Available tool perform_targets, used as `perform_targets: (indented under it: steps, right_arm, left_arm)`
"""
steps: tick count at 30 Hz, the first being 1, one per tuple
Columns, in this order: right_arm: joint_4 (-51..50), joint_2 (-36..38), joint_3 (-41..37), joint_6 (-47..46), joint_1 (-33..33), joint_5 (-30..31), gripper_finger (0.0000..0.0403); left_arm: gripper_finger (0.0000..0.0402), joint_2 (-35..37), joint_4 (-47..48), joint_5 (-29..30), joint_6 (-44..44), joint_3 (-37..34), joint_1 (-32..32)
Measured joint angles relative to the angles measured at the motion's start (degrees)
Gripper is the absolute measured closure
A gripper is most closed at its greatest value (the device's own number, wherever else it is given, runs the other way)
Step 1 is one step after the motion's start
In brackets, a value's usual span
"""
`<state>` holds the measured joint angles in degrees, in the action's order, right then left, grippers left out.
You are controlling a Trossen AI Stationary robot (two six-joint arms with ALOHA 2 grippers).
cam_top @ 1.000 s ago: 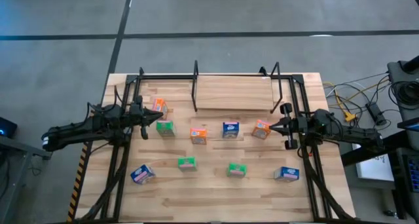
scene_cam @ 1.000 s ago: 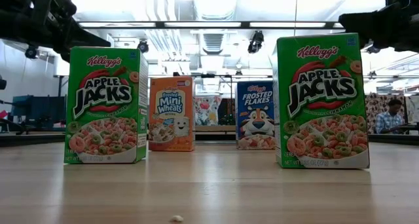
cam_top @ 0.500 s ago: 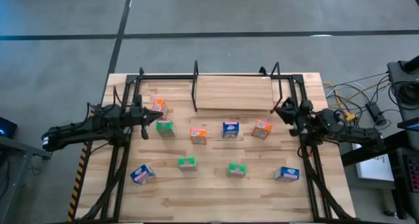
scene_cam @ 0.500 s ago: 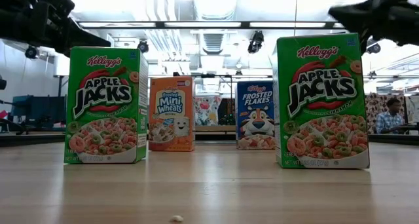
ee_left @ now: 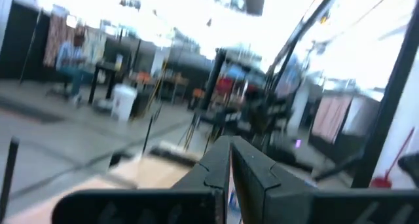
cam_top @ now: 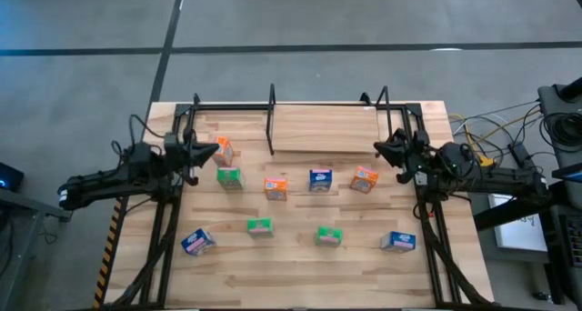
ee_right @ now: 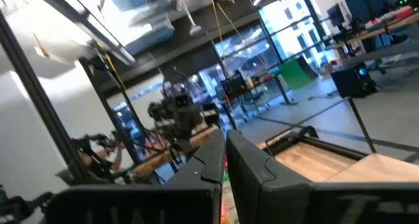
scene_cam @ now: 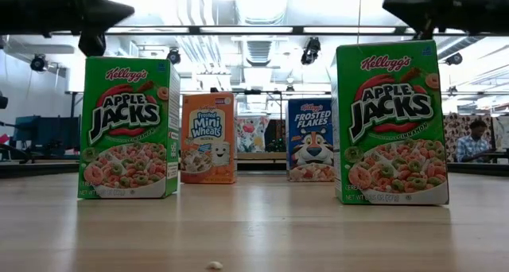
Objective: Stack cereal on shelf
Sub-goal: Put the top blue cereal box on the shelf
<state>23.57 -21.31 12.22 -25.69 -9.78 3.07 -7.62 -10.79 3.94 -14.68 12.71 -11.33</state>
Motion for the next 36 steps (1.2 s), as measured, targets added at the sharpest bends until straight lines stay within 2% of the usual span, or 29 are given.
perform_targets:
  steps: [7, 12, 21, 29, 36]
  right_arm:
    - [-0.96, -13.67, 10.69, 4.75, 0.00, 0.07, 0.0394]
    - [-0.50, -22.15, 17.32, 7.54, 0.00, 0.11, 0.0394]
    - [2.18, -33.35, 22.23, 14.28, 0.42, -0.37, 0.0394]
    - [4.11, -38.26, 22.17, 19.23, 0.76, -2.00, 0.0394]
    - [4.17, -38.75, 22.13, 23.56, 0.76, -1.82, 0.0394]
  left_arm:
    - [0.0401, 0.02, -9.94, 0.00, 1.55, 0.02, 0.00]
    - [0.0401, 0.02, -12.30, 0.01, 3.63, 0.02, 0.00]
    - [0.0401, 0.00, -14.29, 0.01, 3.65, 0.02, 0.02]
    - [0.0401, -0.07, -14.94, -0.02, 3.21, 0.02, 0.02]
    - [0.0401, -0.25, -15.02, -0.02, 3.71, 0.02, 0.03]
